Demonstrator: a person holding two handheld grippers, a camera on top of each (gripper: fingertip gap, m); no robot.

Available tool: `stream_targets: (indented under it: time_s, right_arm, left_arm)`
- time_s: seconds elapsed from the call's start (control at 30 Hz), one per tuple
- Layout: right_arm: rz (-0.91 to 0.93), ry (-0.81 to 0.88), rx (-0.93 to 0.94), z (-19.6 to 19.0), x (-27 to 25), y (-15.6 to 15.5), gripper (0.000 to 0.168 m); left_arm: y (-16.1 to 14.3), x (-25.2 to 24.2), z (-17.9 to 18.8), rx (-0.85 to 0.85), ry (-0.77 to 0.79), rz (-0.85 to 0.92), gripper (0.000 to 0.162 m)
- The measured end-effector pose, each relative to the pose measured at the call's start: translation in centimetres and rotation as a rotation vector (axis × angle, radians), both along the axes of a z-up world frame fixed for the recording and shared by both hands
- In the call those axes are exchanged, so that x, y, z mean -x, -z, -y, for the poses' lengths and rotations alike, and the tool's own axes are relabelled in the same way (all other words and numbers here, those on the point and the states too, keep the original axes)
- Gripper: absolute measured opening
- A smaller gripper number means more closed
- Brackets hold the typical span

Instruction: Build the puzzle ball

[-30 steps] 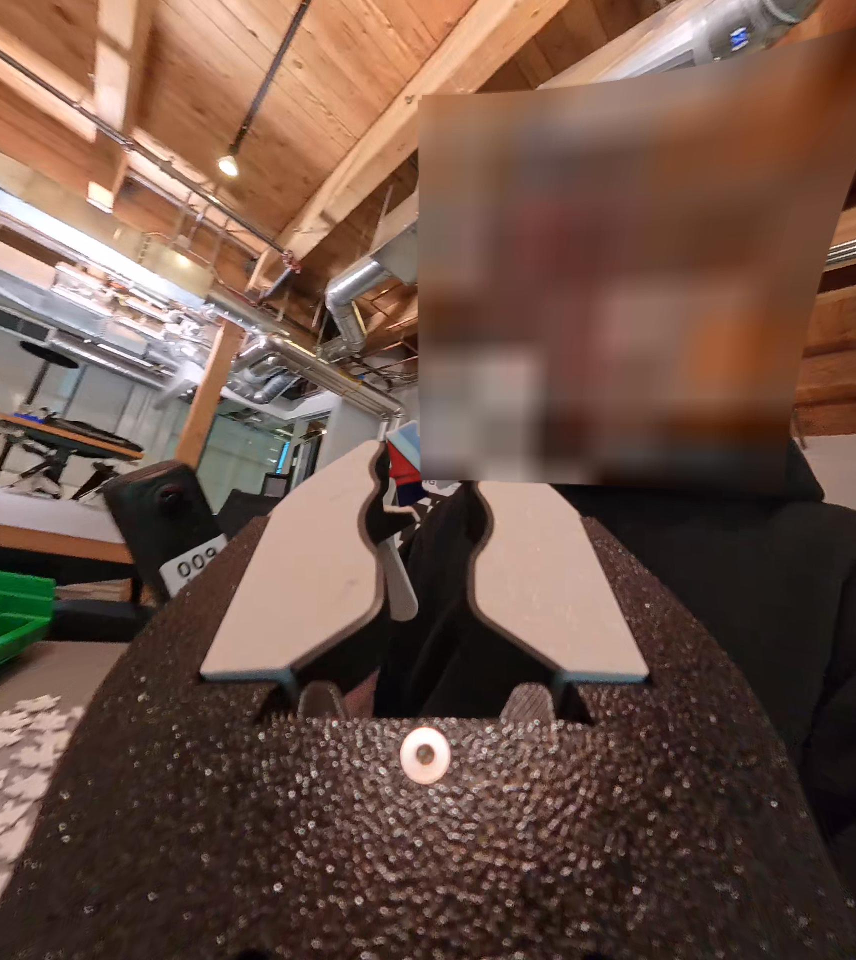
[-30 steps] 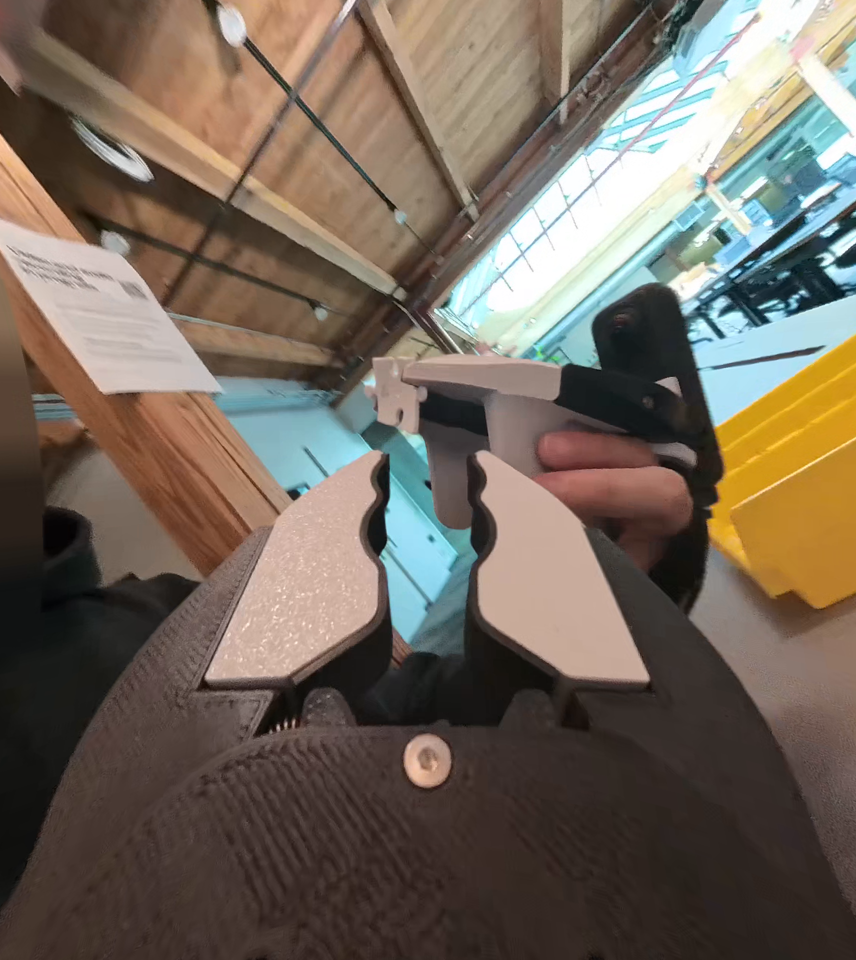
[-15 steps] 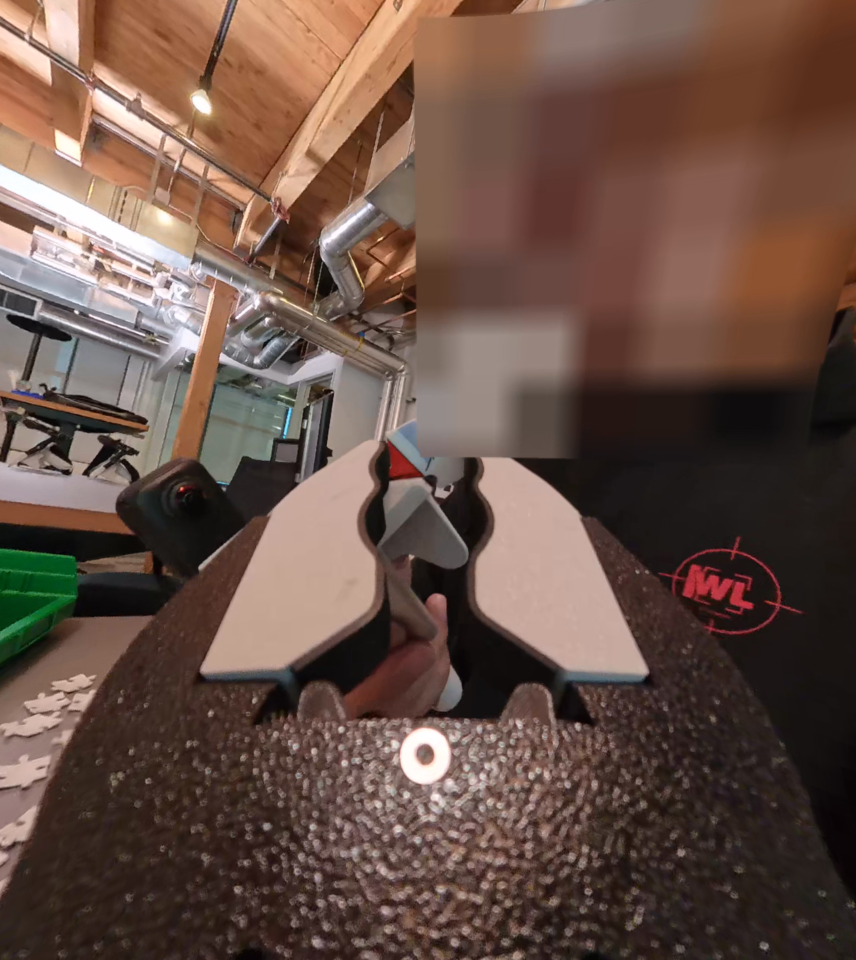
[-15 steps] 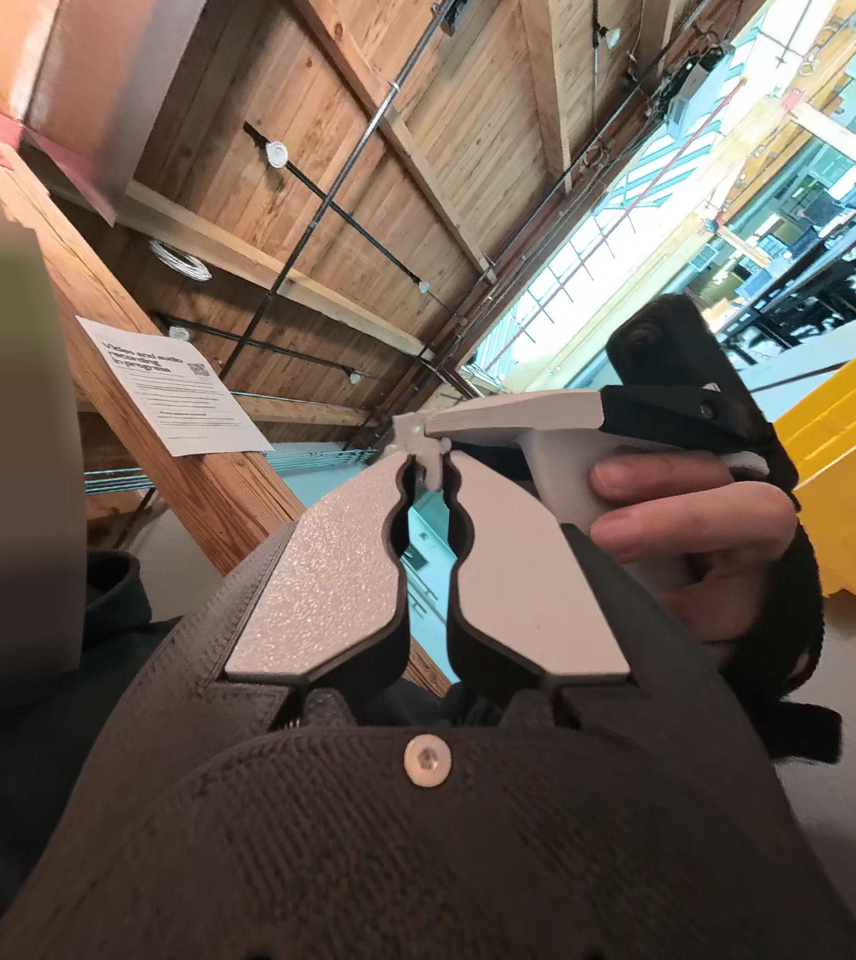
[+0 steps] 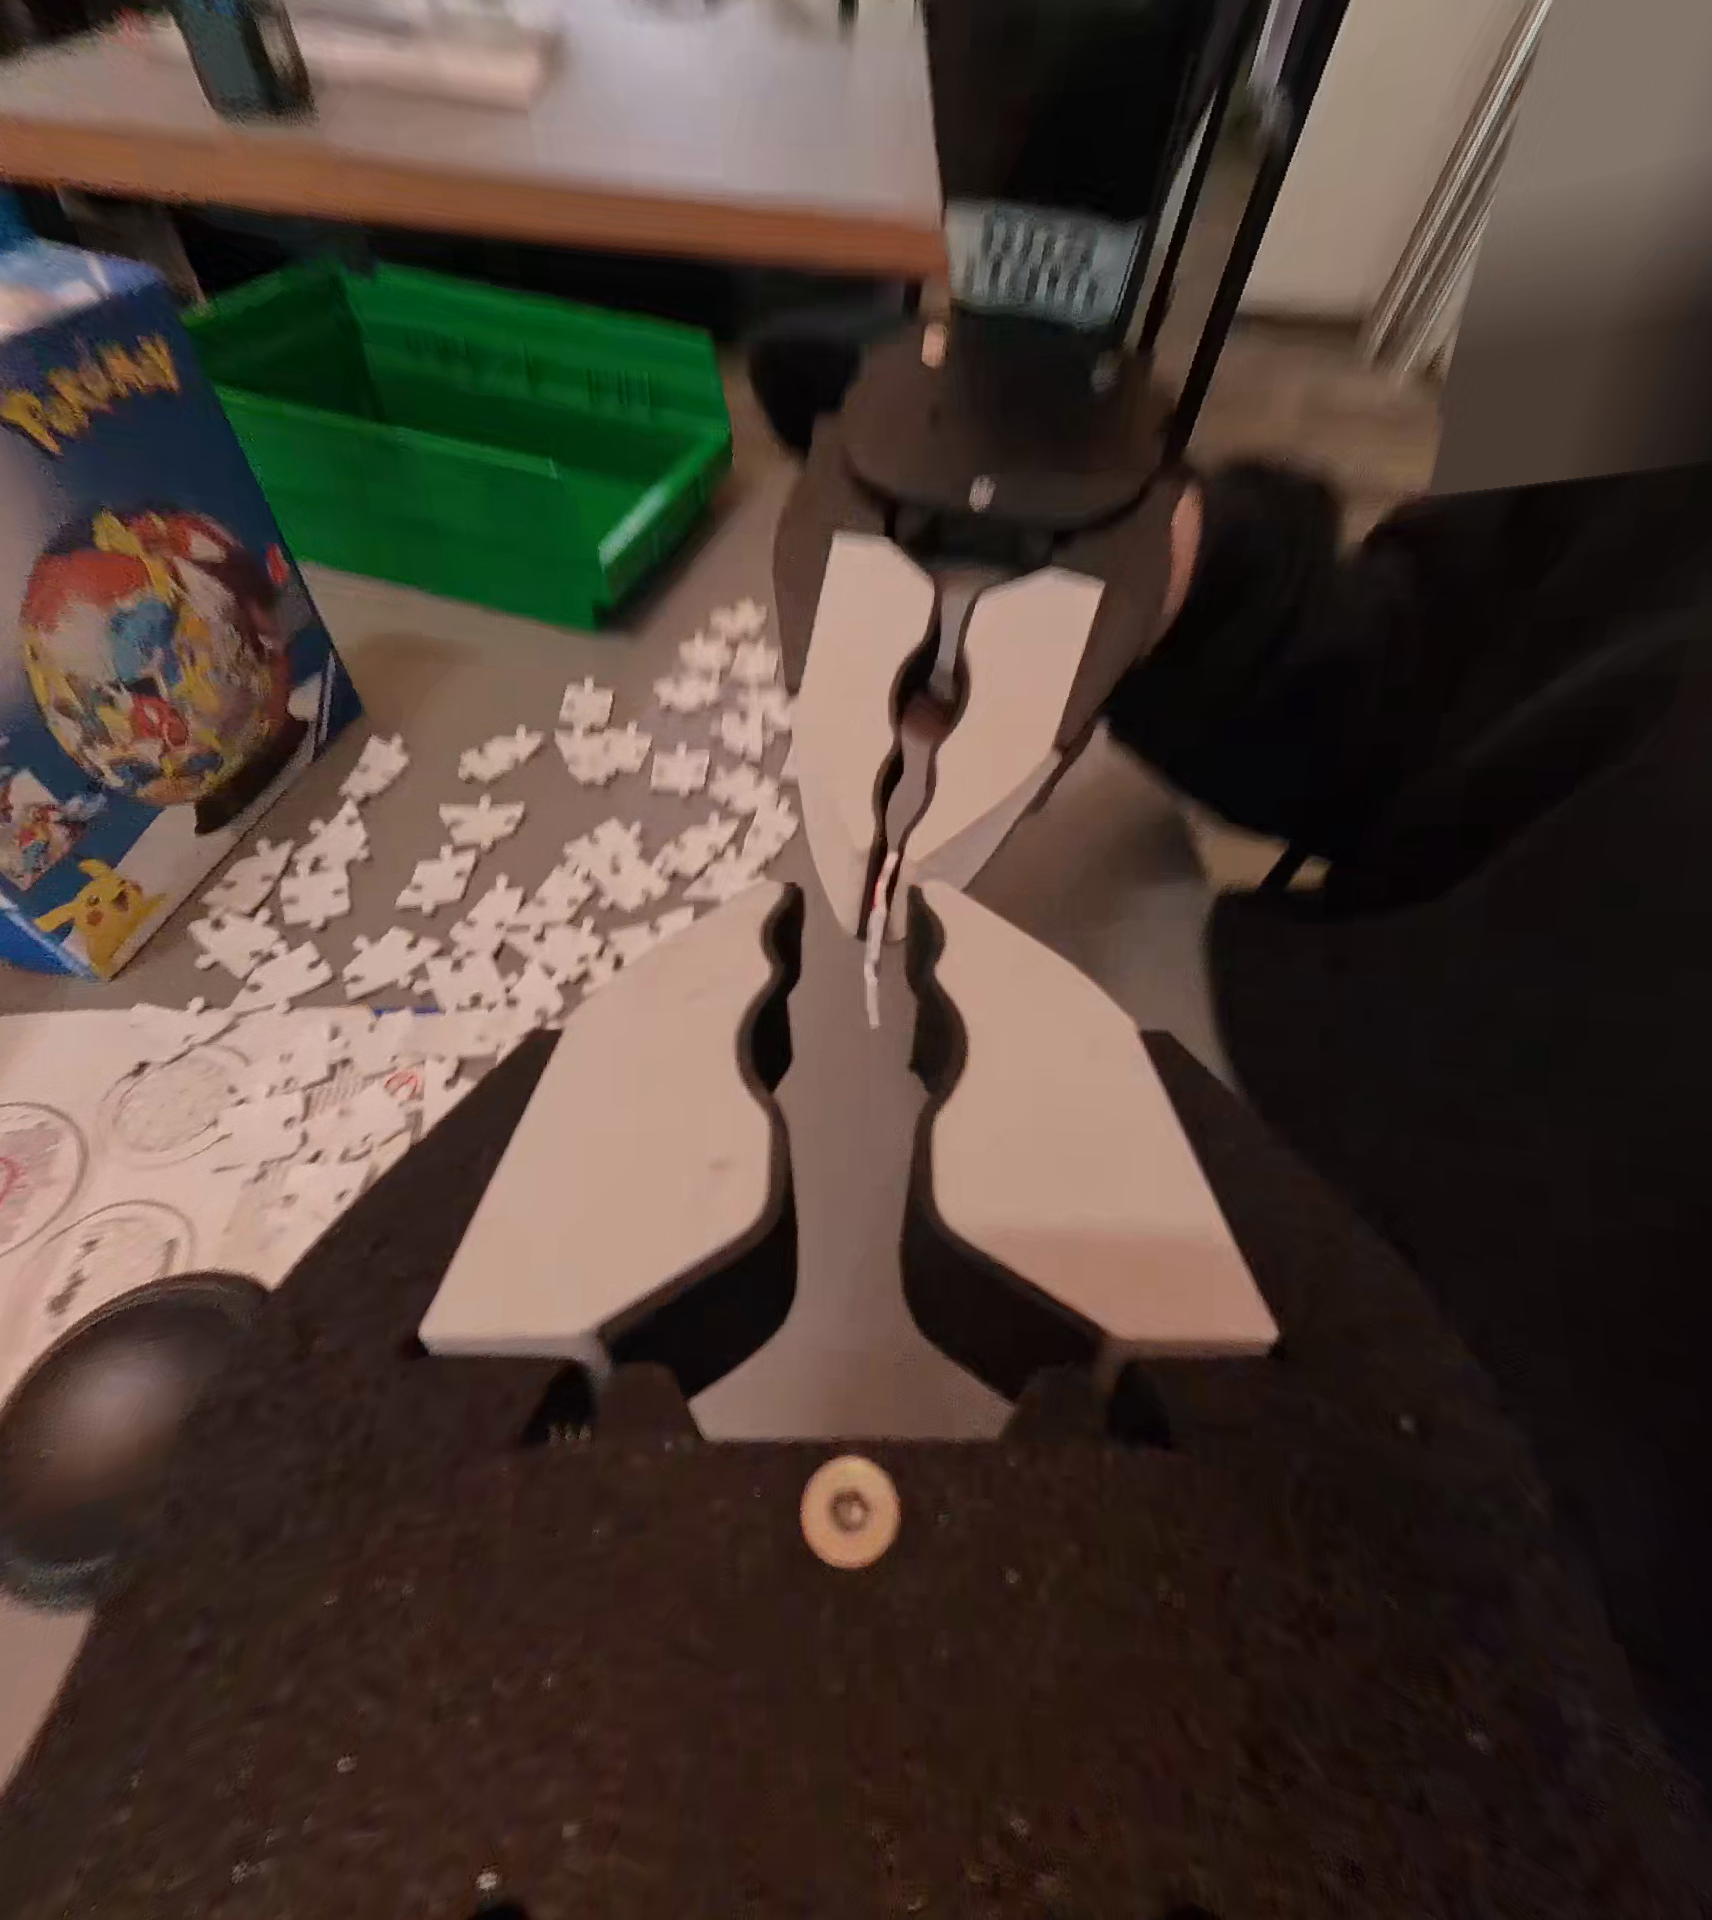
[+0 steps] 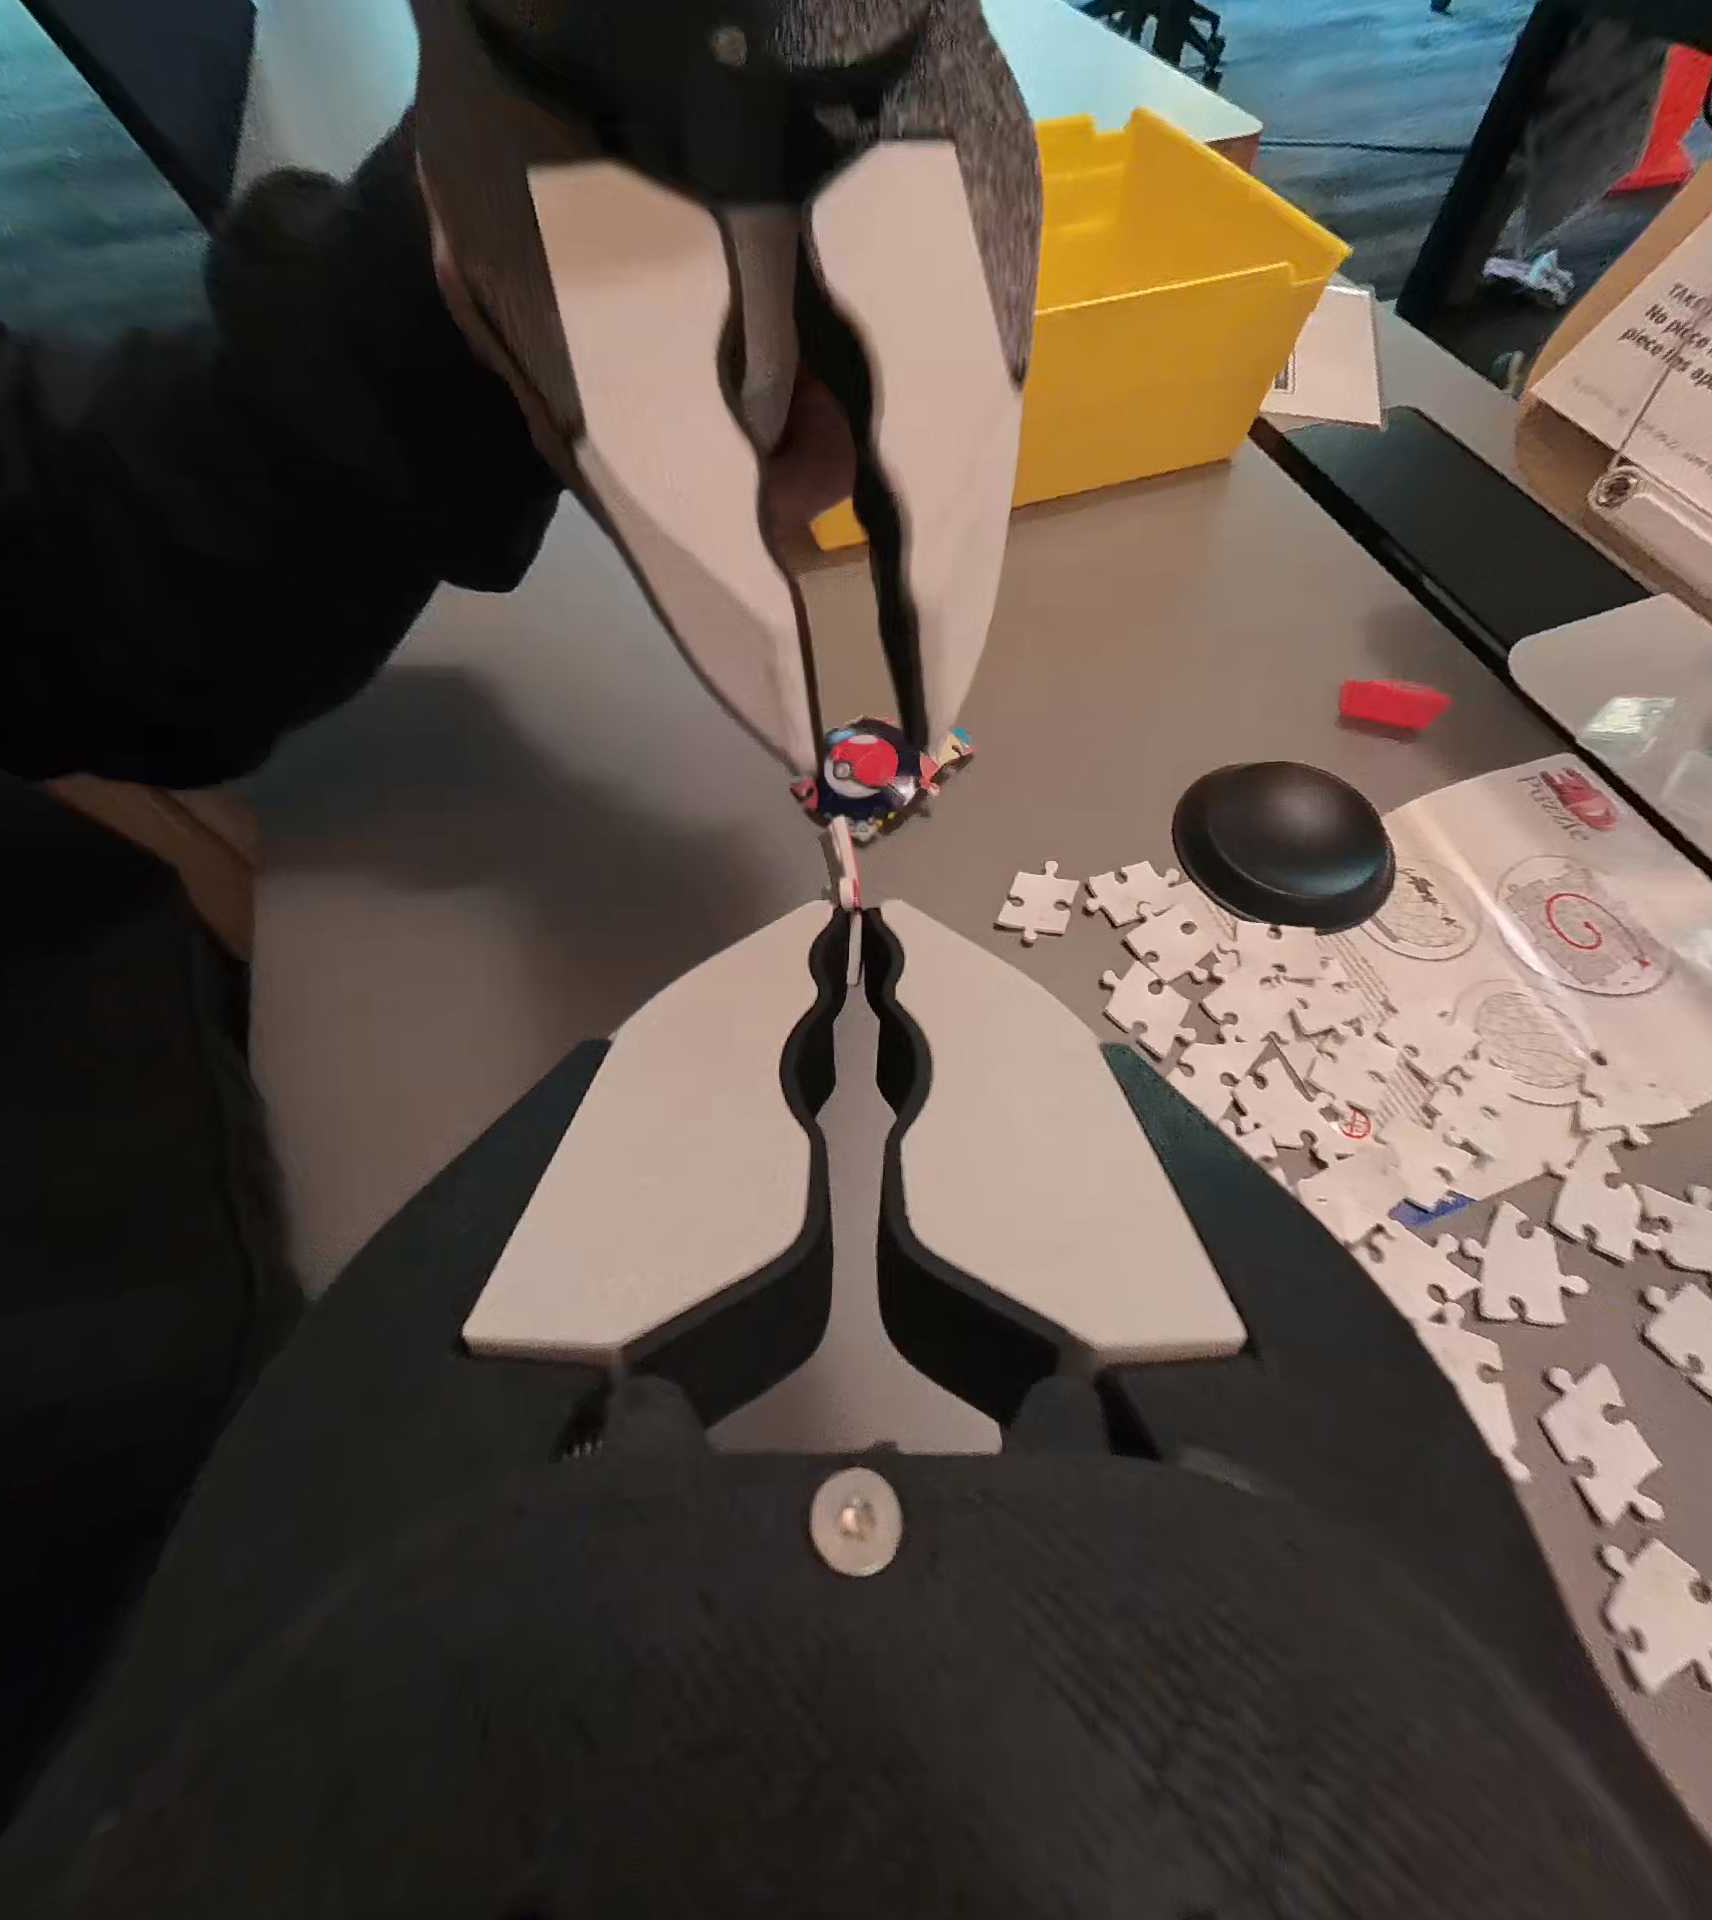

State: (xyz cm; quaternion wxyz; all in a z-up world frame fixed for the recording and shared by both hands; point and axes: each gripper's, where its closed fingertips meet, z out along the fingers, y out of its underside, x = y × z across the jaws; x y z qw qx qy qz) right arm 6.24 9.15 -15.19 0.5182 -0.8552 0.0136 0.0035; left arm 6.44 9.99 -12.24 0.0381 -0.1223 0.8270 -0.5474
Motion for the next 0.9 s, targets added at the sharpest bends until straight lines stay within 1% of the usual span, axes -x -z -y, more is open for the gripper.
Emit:
stream_targets:
  time_s: [0.03, 0.07, 0.1, 0.17, 0.2, 0.27, 0.33, 0.43, 0.5, 0.57, 0.63, 0.7, 0.77, 0.83, 0.9]
  right_arm:
    - [0.015, 0.005, 0.006, 0.1, 0.0, 0.0, 0.002]
    - [0.043, 0.023, 0.052, 0.5, -0.3, 0.6, 0.003]
    - [0.075, 0.048, 0.07, 0.7, -0.7, 0.9, 0.003]
    - [0.072, 0.052, 0.063, 1.0, -0.4, 1.0, 0.003]
    - [0.059, 0.055, 0.061, 1.1, -0.3, 1.1, 0.003]
    - [0.055, 0.07, 0.066, 1.3, -0.2, 1.5, 0.003]
    - [0.054, 0.106, 0.067, 1.6, -0.6, 1.8, 0.003]
    - [0.064, 0.163, -0.031, 2.3, -1.2, 1.4, 0.007]
    - [0.092, 0.23, -0.126, 3.0, -1.8, 1.1, 0.015]
    - [0.105, 0.28, -0.198, 3.6, -2.1, 1.1, 0.023]
    - [0.072, 0.308, -0.311, 4.0, -1.8, 0.5, 0.031]
    - [0.003, 0.326, -0.468, 4.3, -1.5, -0.7, 0.024]
    - [-0.058, 0.34, -0.58, 5.0, -1.4, -1.6, 0.016]
    - [-0.094, 0.352, -0.629, 5.4, -1.5, -1.8, 0.014]
    - [-0.108, 0.322, -0.685, 5.5, -1.1, -2.5, 0.007]
  left_arm:
    - [1.0, 0.0, 0.5, -0.082, 0.005, 0.023, 0.013]
    - [1.7, 0.0, 0.9, -0.137, 0.011, 0.04, 0.01]
    - [2.0, 0.1, 1.3, -0.164, 0.018, 0.047, 0.005]
    - [2.4, 0.1, 1.9, -0.18, 0.019, 0.044, 0.006]
    - [2.7, 0.2, 2.1, -0.188, 0.025, 0.04, 0.001]
    - [3.2, 0.4, 2.6, -0.196, 0.04, 0.026, 0.009]
    - [3.7, 0.0, 2.9, -0.212, 0.013, 0.044, 0.002]
    - [3.5, -0.6, 3.6, -0.18, -0.038, 0.073, 0.001]
    - [2.4, -1.2, 4.0, -0.062, -0.1, 0.069, 0.001]
    - [0.6, -1.7, 4.4, 0.147, -0.162, 0.018, 0.001]
    - [-0.8, -1.9, 4.7, 0.353, -0.191, -0.028, 0.001]
    - [-1.2, -1.9, 4.9, 0.491, -0.204, -0.058, 0.001]
    - [-1.6, -1.6, 5.1, 0.628, -0.202, -0.081, 0.001]
    - [-2.2, -1.5, 5.2, 0.76, -0.205, -0.103, 0.001]
    - [-1.9, -1.5, 5.6, 0.818, -0.211, -0.125, 0.001]
